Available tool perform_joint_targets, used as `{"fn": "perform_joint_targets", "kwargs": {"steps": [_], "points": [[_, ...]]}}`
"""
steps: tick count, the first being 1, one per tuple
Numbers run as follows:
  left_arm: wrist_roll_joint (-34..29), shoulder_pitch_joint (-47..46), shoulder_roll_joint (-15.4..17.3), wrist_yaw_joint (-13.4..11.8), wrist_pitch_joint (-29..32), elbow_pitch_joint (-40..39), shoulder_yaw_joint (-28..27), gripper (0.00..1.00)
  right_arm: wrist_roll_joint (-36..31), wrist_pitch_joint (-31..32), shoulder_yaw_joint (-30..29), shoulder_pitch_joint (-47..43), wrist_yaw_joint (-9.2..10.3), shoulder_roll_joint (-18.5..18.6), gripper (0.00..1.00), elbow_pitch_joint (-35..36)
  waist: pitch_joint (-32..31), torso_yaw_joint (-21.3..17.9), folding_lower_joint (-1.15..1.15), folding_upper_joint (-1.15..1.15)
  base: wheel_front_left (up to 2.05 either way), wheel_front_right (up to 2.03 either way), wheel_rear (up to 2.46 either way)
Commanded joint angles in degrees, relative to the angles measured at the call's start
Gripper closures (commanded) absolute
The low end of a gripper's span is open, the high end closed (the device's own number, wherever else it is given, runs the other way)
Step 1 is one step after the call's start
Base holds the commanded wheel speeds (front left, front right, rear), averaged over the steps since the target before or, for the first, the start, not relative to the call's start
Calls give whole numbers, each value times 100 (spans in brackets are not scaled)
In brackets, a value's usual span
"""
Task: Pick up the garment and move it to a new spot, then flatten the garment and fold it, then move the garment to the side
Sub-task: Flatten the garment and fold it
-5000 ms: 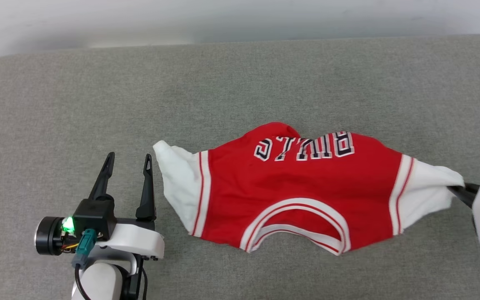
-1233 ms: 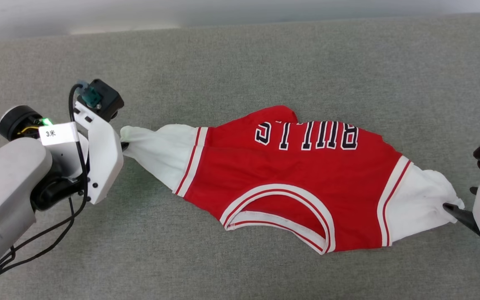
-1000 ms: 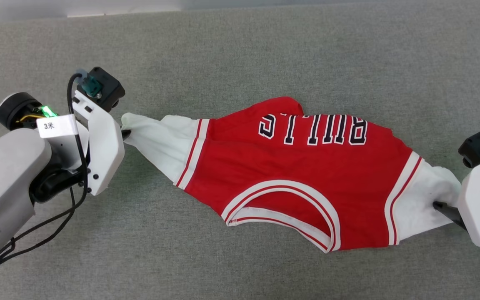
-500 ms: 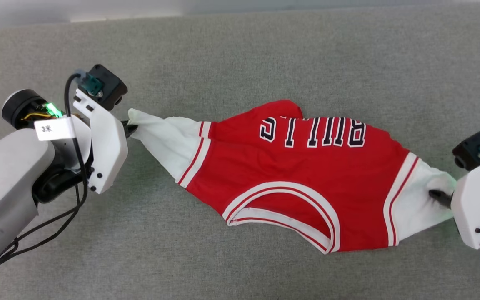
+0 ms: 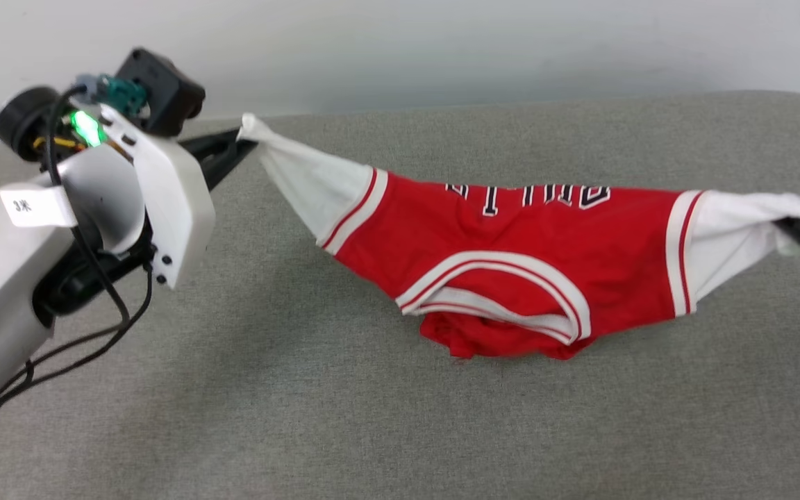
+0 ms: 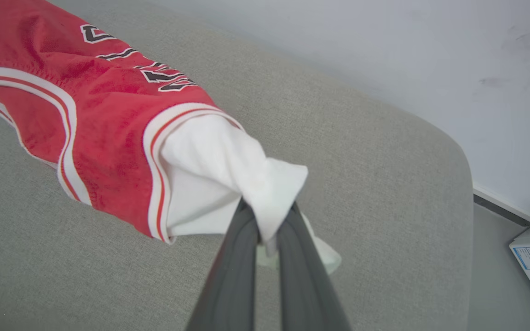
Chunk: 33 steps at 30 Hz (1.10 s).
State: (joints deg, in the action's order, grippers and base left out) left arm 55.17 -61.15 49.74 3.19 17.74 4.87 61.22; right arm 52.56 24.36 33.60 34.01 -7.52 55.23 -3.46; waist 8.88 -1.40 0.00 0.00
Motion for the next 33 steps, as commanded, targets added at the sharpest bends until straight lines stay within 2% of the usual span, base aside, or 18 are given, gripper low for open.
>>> {"fn": "perform_joint_targets", "kwargs": {"steps": [1, 7, 11, 19, 24, 29, 33], "points": [[-34, -137, -19, -31, -67, -52, -72, 100, -3, 34, -112, 124, 6, 30, 100, 85, -81, -11, 0, 0, 0, 0, 0], [-169, -634, -207, -72, -305, -106, -356, 100, -173, 374, -601, 578, 6, -110, 100, 400, -94, -4, 0, 0, 0, 0, 0], [-287, -1123, -384, -38, -411, 60, -556, 100, -352, 751, -780, 1193, 6, -290, 100, 473, 67, -14, 0, 0, 0, 0, 0], [-632, -2381, -901, 38, -564, 871, -872, 100, -929, 1118, -724, 3026, 6, -810, 100, -116, 678, 30, 0, 0, 0, 0, 0], [-857, -3205, -1108, 67, -787, 1523, -1107, 100, -1416, 849, -440, 4216, 6, -1163, 100, -718, 1123, 1, 0, 0, 0, 0, 0], [-983, -3874, -1262, 129, -1064, 2180, -1292, 100, -1796, 307, -208, 5269, 6, -1507, 100, -1464, 1470, -2, 0, 0, 0, 0, 0], [-938, -4193, -1332, 174, -1337, 2580, -1459, 100, -1937, -137, -25, 5815, 6, -1630, 100, -1945, 1706, 47, 0, 0, 0, 0, 0]]}}
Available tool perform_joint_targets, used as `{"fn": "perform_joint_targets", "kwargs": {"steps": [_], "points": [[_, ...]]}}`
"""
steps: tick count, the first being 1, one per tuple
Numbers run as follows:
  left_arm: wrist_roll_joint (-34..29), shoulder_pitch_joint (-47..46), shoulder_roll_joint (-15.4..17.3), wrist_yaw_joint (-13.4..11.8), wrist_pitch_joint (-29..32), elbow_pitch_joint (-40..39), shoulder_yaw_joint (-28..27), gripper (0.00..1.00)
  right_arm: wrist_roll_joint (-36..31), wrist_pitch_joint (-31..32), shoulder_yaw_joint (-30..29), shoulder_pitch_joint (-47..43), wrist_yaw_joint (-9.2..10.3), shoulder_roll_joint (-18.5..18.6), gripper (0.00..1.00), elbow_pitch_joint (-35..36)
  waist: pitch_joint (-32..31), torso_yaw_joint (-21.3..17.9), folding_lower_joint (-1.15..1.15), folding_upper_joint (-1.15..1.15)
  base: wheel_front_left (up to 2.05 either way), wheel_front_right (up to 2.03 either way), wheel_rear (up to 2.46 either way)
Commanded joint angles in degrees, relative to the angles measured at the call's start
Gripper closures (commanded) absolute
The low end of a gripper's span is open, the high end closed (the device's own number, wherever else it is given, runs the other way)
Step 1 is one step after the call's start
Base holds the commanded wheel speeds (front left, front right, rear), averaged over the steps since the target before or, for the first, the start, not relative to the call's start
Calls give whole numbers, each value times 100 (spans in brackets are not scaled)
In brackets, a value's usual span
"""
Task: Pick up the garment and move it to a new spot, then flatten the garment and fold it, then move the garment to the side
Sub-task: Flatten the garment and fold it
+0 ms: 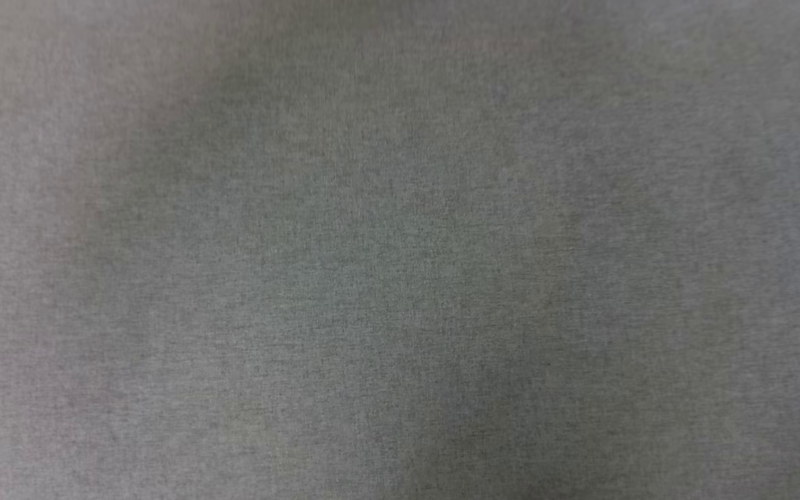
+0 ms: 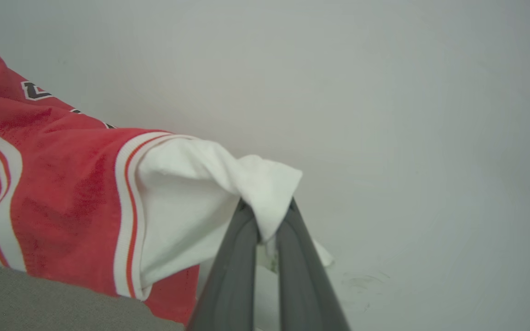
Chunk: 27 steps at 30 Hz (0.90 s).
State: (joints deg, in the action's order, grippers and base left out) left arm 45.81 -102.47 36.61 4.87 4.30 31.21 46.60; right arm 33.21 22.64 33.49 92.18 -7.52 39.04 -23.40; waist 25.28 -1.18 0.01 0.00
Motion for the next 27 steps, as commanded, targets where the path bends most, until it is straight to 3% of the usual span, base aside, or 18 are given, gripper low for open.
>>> {"fn": "perform_joint_targets", "kwargs": {"steps": [1, 8, 19, 27], "points": [[30, -67, -23, 21, -28, 47, -13, 100, -14, -64, 27, 107, 6, -52, 100, -65, 117, 35, -1, 0, 0, 0, 0], [142, 194, -7, 153, -290, 458, 53, 100, 190, -584, 513, 148, 6, -263, 100, -685, 369, 120, -1, 0, 0, 0, 0], [665, 1764, 191, 231, -1027, 476, 173, 100, 883, -1416, 1150, -1108, 6, -639, 100, -1428, 53, 43, -1, 0, 0, 0, 0], [1138, 3644, 465, -159, -1486, -165, 213, 100, 1337, -1835, 1733, -2485, 6, -220, 100, -1169, -592, 111, -1, 0, 0, 0, 0]]}}
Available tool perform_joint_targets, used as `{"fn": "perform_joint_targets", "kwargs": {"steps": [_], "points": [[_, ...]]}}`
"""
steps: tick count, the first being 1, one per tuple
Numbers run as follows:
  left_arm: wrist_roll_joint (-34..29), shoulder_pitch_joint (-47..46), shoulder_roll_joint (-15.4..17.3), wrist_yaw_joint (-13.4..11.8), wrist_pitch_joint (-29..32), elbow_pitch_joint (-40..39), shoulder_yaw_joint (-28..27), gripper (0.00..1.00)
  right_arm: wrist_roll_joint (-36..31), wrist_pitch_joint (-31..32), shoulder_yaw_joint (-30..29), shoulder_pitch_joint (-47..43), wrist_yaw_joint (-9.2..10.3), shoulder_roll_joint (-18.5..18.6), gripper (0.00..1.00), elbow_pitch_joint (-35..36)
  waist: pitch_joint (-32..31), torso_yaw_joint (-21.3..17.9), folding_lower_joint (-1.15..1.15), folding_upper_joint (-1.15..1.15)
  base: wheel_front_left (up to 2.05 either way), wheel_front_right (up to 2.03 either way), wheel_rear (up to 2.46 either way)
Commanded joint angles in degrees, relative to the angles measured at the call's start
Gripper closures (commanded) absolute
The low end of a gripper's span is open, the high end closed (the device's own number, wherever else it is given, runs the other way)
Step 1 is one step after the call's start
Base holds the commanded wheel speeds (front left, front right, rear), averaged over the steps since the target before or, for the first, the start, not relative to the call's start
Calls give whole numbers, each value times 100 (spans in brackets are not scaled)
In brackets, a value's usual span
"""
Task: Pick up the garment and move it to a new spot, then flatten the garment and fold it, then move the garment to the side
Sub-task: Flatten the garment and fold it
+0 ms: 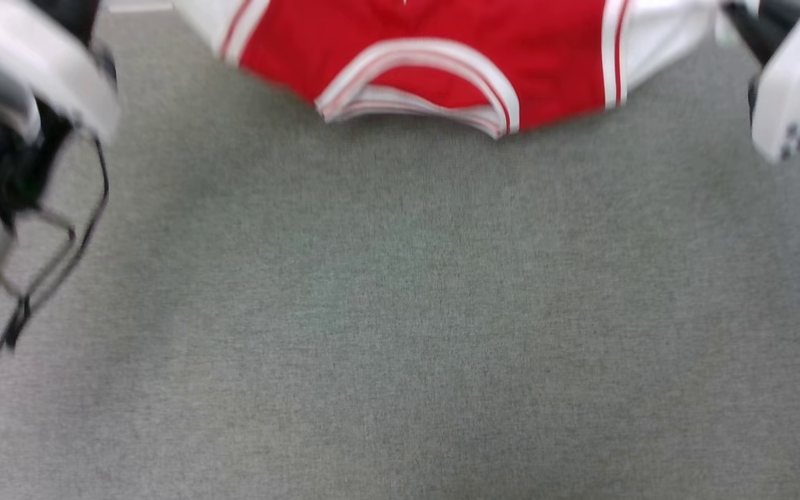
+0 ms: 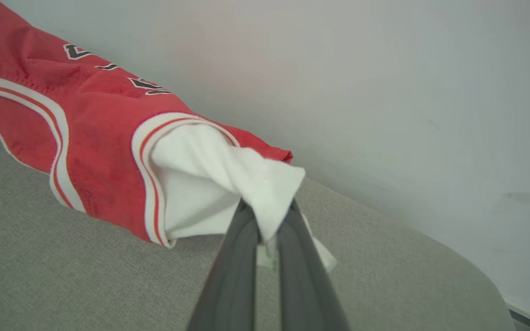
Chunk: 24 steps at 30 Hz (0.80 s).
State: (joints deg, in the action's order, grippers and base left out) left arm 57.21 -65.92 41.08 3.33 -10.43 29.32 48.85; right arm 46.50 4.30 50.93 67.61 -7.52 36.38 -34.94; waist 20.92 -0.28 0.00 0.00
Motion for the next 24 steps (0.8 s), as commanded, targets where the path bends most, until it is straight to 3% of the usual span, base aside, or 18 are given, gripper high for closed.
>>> {"fn": "perform_joint_targets", "kwargs": {"steps": [1, 10, 24], "points": [[46, 248, 48, -63, -20, -86, 26, 100, 74, -44, 44, -228, 6, 111, 100, 47, -237, 28, 0, 0, 0, 0, 0], [622, 2499, 523, -593, -243, -974, 219, 100, 550, -294, 325, -1904, 6, 630, 100, 686, -1037, -67, 0, 0, 0, 0, 0], [1298, 5119, 966, -1387, -444, -1900, 382, 100, 1121, 253, 200, -4448, 6, 1474, 100, 1845, -1856, -44, 0, 0, 0, 0, 0]]}}
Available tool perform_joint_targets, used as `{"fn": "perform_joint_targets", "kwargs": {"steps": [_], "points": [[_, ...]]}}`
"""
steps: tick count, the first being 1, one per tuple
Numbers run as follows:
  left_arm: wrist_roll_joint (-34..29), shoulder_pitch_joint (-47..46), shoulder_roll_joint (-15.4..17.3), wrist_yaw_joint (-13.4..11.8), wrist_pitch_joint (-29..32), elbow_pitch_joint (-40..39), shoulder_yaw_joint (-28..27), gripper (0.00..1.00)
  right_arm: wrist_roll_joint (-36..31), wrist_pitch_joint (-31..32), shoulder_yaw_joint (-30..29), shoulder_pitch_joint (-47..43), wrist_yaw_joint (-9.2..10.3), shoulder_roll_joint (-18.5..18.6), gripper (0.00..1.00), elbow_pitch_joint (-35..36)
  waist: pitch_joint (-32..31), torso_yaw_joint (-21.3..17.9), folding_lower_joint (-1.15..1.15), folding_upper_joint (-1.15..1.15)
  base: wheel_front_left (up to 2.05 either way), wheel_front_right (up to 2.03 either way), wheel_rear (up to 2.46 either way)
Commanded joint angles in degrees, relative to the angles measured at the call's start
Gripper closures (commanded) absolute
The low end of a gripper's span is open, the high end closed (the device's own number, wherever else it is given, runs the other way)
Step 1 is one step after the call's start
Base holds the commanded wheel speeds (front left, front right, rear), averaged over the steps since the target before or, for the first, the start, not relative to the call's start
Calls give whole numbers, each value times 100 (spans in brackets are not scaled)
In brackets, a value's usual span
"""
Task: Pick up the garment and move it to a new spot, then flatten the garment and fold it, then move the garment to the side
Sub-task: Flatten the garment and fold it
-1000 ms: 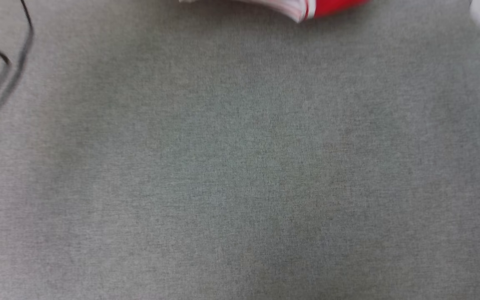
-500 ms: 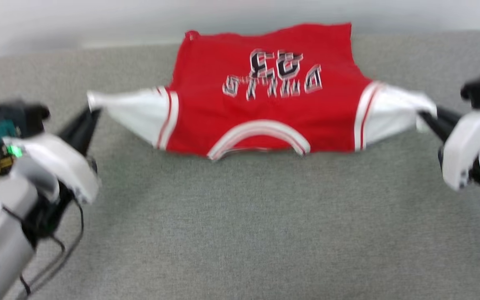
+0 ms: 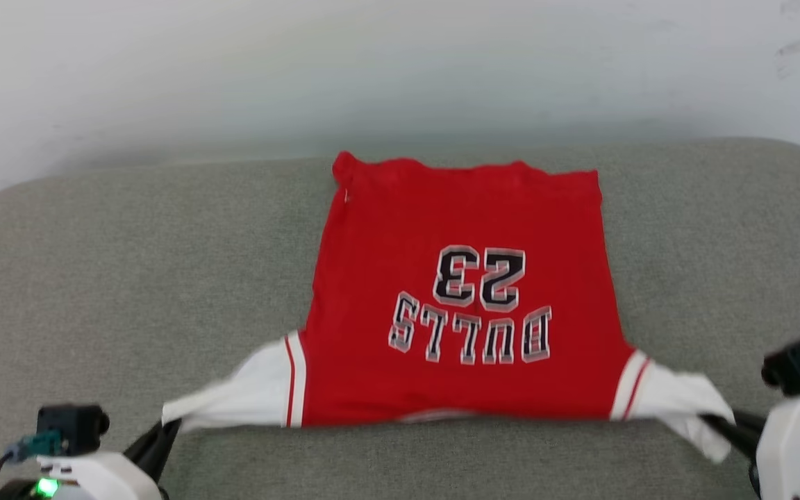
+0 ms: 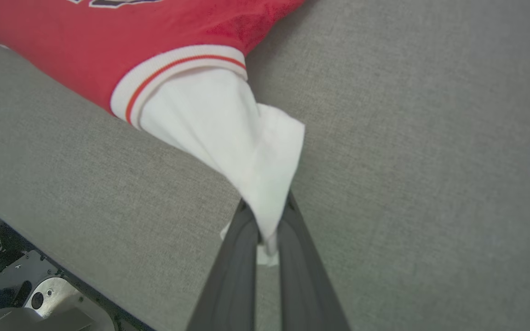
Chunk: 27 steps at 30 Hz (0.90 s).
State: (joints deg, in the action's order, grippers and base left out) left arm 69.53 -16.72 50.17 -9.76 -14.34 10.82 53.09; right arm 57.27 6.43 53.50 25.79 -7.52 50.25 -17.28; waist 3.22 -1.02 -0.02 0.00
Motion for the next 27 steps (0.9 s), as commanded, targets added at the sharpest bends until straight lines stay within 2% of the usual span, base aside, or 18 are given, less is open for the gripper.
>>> {"fn": "perform_joint_targets", "kwargs": {"steps": [1, 8, 14, 15, 16, 17, 27], "points": [[108, 352, 71, -110, -56, -81, -74, 100, 88, 79, -94, -467, 6, 152, 100, 149, -119, 47, 2, 0, 0, 0, 0], [144, 1176, 20, -244, -88, -218, -144, 100, 406, 380, -512, -1777, 7, 483, 100, 495, -229, 160, 2, 0, 0, 0, 0], [29, 1319, -136, -167, -95, -271, -158, 100, 347, 596, -884, -2269, 7, 436, 100, 606, -195, 203, 2, 0, 0, 0, 0], [-2, 1295, -166, -166, -95, -277, -166, 100, 291, 651, -974, -2290, 7, 404, 78, 616, -182, 204, 2, 0, 0, 0, 0], [-42, 1258, -200, -155, -96, -290, -170, 100, 201, 698, -1088, -2277, 7, 394, 13, 635, -164, 203, 2, 0, 0, 0, 0], [-107, 1204, -219, -162, -96, -295, -179, 100, 125, 775, -1185, -2237, 7, 388, 0, 671, -141, 199, 2, 0, 0, 0, 0], [-701, 687, -374, -259, -91, -538, -327, 100, -511, 1314, -2857, -1120, 5, 673, 0, 1467, 333, 339, 2, 0, 0, 0, 0]]}}
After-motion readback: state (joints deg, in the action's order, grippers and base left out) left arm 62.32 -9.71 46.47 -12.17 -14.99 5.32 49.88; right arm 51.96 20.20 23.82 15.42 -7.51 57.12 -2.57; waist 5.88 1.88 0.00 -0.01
